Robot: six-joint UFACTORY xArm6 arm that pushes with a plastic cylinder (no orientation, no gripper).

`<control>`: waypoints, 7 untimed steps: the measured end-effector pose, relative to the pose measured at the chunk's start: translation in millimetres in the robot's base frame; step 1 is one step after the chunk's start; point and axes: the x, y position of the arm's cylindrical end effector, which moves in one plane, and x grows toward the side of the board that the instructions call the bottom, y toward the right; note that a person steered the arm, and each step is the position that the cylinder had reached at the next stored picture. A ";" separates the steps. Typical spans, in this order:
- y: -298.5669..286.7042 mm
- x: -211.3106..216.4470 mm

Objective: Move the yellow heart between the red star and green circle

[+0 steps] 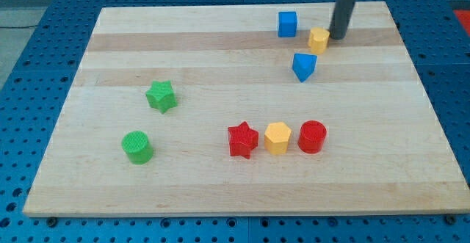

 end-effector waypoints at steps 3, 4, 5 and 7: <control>-106.2 64.1; -129.3 87.1; -129.2 111.1; -120.0 138.0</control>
